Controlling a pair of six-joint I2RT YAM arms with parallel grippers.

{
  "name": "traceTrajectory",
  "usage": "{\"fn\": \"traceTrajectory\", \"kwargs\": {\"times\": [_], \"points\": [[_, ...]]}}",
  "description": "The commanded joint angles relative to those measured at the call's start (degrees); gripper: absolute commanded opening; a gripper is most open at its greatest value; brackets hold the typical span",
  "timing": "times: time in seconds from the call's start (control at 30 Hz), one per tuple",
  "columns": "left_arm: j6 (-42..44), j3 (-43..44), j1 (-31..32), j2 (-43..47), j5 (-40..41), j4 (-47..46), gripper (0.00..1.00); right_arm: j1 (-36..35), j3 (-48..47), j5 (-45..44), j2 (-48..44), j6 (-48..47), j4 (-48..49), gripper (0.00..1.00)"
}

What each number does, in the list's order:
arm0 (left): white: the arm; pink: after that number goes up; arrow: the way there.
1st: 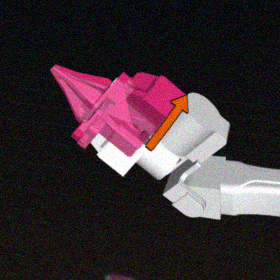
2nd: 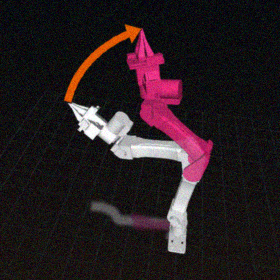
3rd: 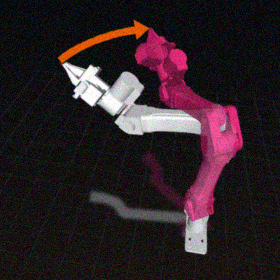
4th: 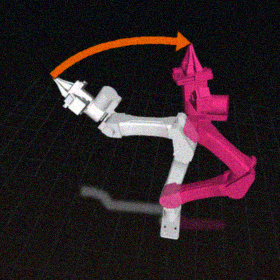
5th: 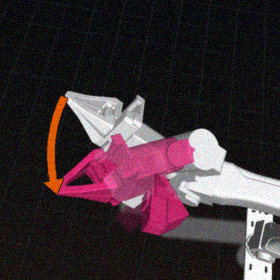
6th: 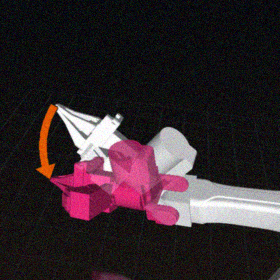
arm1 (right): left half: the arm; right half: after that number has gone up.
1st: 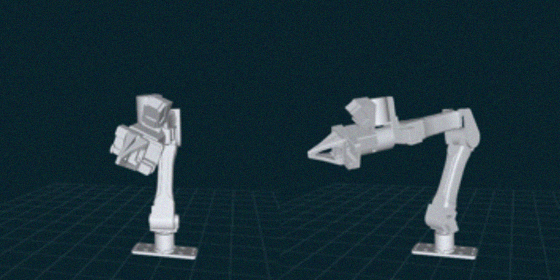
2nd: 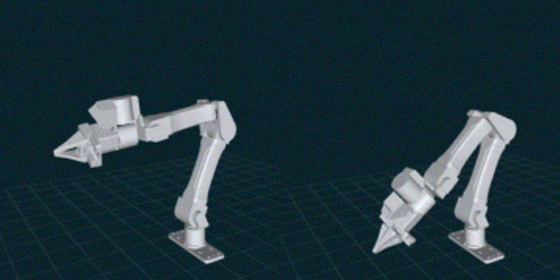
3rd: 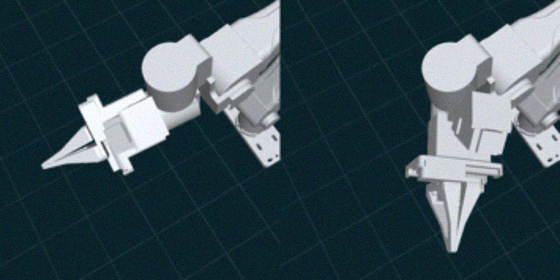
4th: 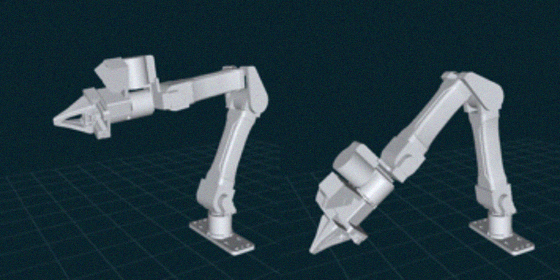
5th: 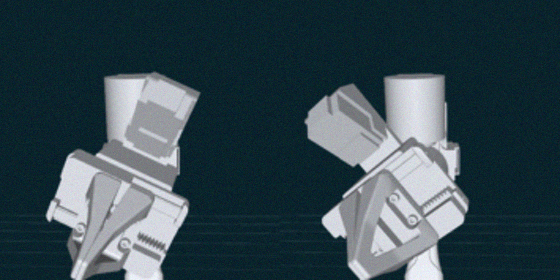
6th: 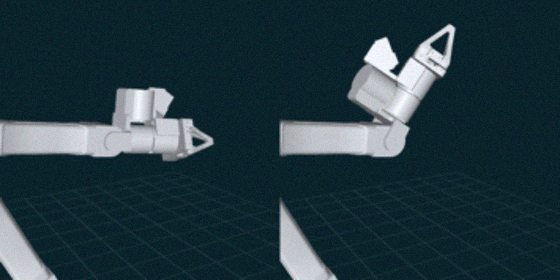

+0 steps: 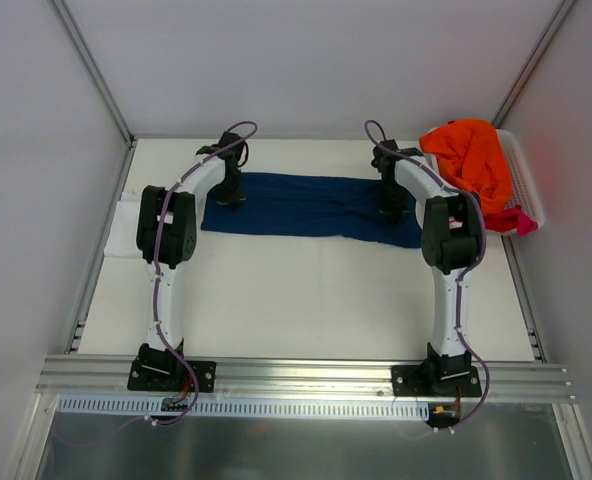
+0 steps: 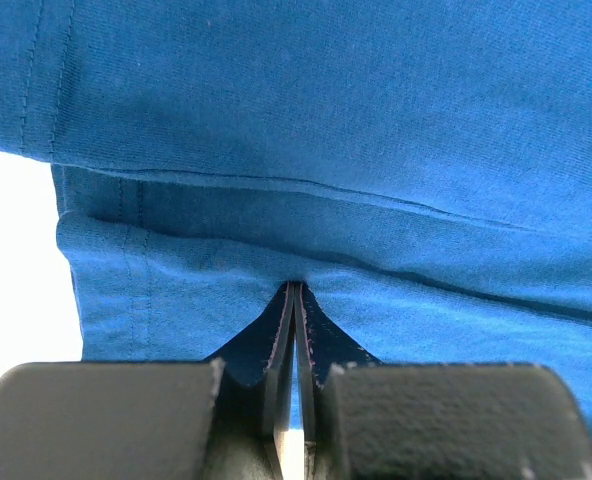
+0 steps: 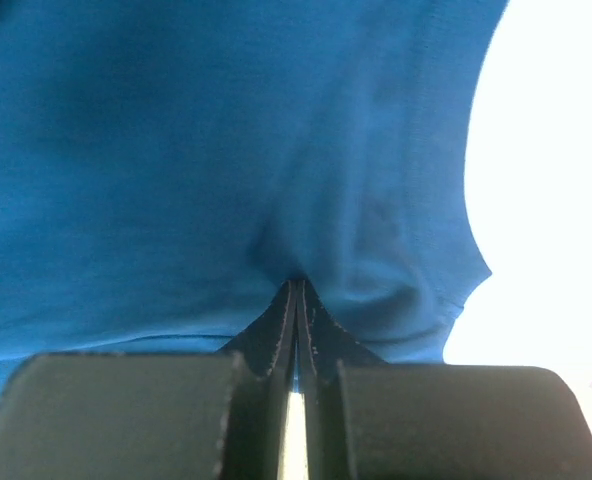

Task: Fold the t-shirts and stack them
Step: Fold the other side of the tshirt into a rectangle, then rotate the tshirt 90 degrees

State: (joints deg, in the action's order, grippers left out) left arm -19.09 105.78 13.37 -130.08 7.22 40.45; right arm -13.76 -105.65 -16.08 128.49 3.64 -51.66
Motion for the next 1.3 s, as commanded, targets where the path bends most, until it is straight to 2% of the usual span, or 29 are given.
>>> {"fn": "traceTrajectory", "kwargs": {"times": [0.0,0.3,0.4,0.63,0.87,0.97,1.0,1.1,1.13,1.2,1.23,1.27], "points": [[0.11,-3.47,-1.06,0.27,-2.12,3.06,0.00,2.59,1.48,-4.39,-1.83,0.58,-5.99,0.00],[0.55,-6.90,-3.17,2.37,-2.92,2.97,0.00,6.90,8.70,-6.07,-5.00,-1.09,-7.14,0.01],[0.63,-7.60,-3.52,2.73,-2.83,2.97,0.00,7.60,10.01,-8.97,-5.44,-0.92,-7.84,0.01],[-0.42,-8.83,-3.52,4.47,-3.44,2.53,0.00,8.49,10.11,-8.89,-8.51,-1.97,-7.41,0.01],[-0.86,-12.34,-2.20,9.75,-1.51,1.22,0.00,8.14,10.72,-2.65,-12.99,-1.88,-5.04,0.01],[-2.26,-17.95,-1.50,13.79,1.29,-0.71,0.00,6.99,14.32,0.42,-15.62,-1.44,-1.26,0.00],[-3.14,-19.37,-1.15,17.20,1.65,-3.16,0.09,6.56,15.37,1.91,-17.98,-1.35,1.01,0.00],[-3.32,-24.55,-0.01,24.51,2.26,-9.04,0.25,6.03,18.10,3.85,-22.55,-1.18,4.10,0.01],[-3.06,-25.78,0.34,26.18,2.70,-10.64,0.40,5.85,18.72,5.69,-23.71,-1.35,4.81,0.01],[-2.53,-29.39,1.13,31.00,3.84,-13.80,0.57,5.32,20.47,7.45,-26.08,-1.53,7.08,0.01],[-2.62,-30.36,1.75,32.25,4.37,-15.90,0.79,5.06,21.09,9.38,-28.36,-1.53,7.79,0.01],[-2.44,-31.93,2.01,34.43,4.64,-16.79,0.90,4.80,21.79,10.35,-29.60,-1.62,8.67,0.02]]}}
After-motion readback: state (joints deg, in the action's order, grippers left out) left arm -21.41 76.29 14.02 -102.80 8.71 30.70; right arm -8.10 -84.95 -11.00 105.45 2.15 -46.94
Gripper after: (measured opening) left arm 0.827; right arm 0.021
